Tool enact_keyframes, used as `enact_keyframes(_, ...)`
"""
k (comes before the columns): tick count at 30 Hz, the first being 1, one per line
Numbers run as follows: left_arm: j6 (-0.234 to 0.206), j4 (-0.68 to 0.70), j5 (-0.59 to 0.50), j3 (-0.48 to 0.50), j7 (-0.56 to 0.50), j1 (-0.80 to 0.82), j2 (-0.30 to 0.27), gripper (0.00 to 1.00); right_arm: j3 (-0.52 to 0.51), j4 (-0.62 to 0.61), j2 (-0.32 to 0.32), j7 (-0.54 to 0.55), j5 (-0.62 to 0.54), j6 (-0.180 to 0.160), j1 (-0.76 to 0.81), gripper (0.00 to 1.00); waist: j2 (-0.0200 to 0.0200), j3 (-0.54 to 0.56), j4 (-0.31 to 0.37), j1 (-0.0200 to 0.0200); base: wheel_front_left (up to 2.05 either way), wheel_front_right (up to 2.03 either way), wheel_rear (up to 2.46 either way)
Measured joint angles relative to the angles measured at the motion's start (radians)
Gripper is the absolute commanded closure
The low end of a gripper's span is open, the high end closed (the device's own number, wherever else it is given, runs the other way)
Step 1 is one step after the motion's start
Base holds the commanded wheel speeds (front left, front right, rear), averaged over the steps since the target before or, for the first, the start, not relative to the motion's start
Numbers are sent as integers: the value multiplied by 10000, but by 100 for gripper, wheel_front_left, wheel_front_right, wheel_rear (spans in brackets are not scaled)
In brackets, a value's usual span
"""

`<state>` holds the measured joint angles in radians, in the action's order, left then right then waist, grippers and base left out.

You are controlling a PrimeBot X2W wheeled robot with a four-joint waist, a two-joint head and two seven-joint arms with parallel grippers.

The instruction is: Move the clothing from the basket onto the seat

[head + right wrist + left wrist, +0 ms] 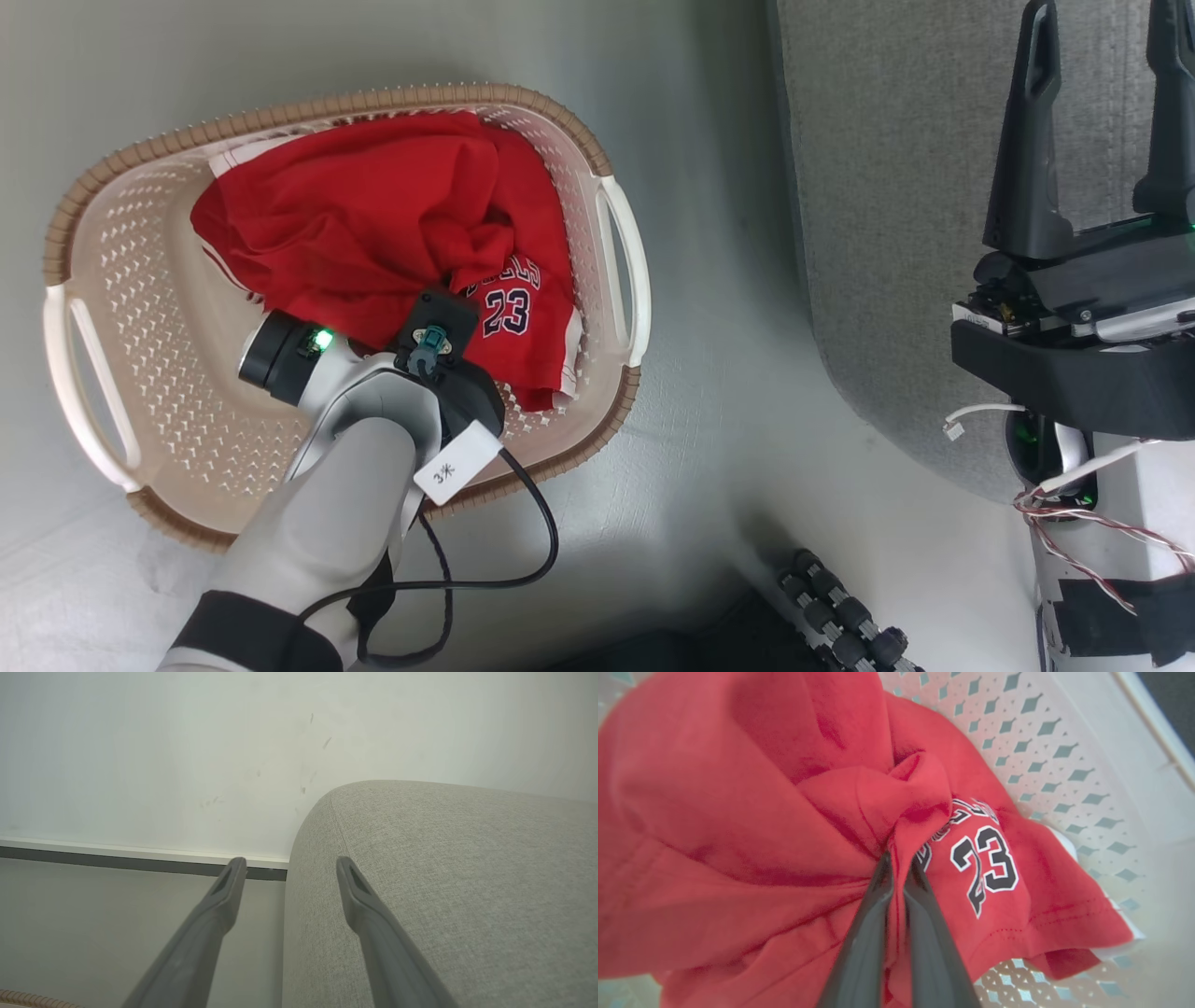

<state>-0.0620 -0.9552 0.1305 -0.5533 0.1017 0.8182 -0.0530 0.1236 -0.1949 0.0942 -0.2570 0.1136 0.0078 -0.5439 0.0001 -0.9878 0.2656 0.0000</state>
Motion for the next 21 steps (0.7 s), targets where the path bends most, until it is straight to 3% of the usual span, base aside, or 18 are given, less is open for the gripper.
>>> enact_keyframes(7, 25, 138, 571, -146, 715, 34, -4, 100, 19, 560, -29, 0, 2, 15, -15, 0, 0, 381, -78, 0, 0, 0, 0)
enact_keyframes(21, 727, 1170, 1396, -439, 1444, -45, 36, 100, 144, 2203, -123, 0, 8, 117, 110, 0, -1, 1937, -615, -1, 0, 0, 0)
